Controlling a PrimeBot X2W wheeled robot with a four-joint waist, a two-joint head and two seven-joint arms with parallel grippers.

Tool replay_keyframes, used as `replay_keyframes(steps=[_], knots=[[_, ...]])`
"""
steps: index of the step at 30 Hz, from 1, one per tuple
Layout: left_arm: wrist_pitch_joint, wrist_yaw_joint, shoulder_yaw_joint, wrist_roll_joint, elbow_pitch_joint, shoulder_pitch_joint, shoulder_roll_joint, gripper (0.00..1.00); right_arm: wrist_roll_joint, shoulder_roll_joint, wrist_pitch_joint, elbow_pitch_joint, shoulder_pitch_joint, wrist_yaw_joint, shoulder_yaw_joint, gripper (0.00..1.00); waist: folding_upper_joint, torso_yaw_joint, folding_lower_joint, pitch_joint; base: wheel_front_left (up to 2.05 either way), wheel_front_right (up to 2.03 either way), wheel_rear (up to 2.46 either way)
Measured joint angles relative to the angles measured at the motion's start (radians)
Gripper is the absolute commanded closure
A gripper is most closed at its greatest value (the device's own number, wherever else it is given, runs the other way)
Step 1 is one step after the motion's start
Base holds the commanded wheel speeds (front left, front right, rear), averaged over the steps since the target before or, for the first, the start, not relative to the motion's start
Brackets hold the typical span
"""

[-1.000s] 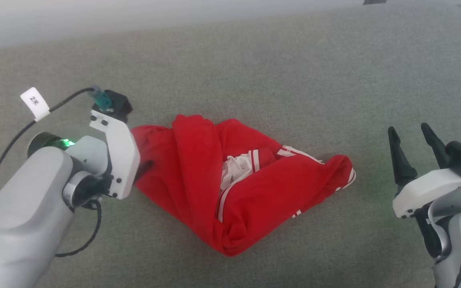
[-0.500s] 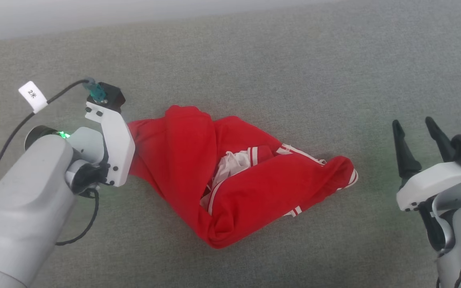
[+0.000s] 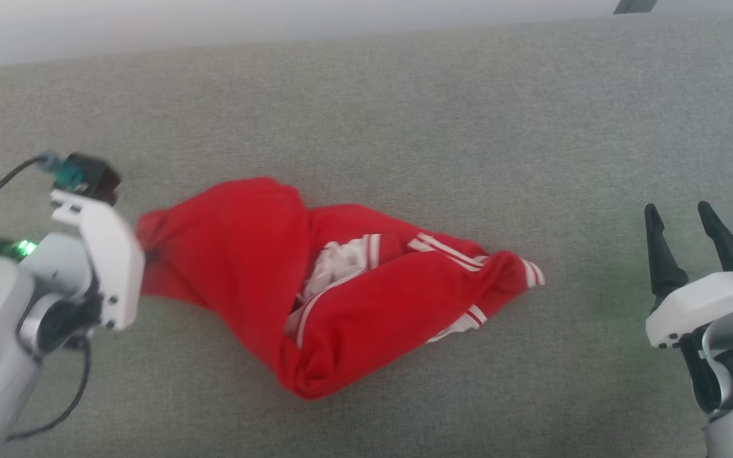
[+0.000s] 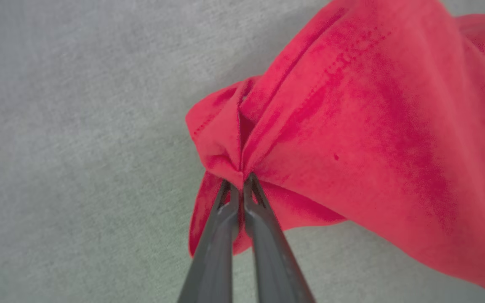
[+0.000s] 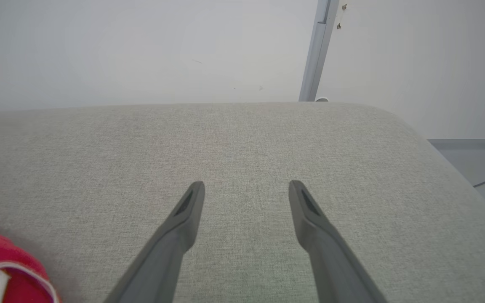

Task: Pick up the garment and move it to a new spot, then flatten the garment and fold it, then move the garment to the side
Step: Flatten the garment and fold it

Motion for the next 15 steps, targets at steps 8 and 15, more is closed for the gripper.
replay_keyframes(steps=[8, 15], knots=[[-0.013, 0.089, 0.046, -0.049, -0.085, 0.177, 0.082, 1.00, -0.008, 0.017, 0.005, -0.009, 0.012, 0.000, -0.008, 0.00, 0.0000, 0.017, 0.0001, 0.001, 0.00, 0.00, 0.00], [-0.025, 0.105, 0.052, -0.065, -0.093, 0.226, 0.084, 0.58, -0.012, 0.018, 0.009, -0.003, 0.011, 0.000, 0.001, 0.00, 0.0000, 0.016, 0.0000, -0.002, 0.00, 0.00, 0.00]])
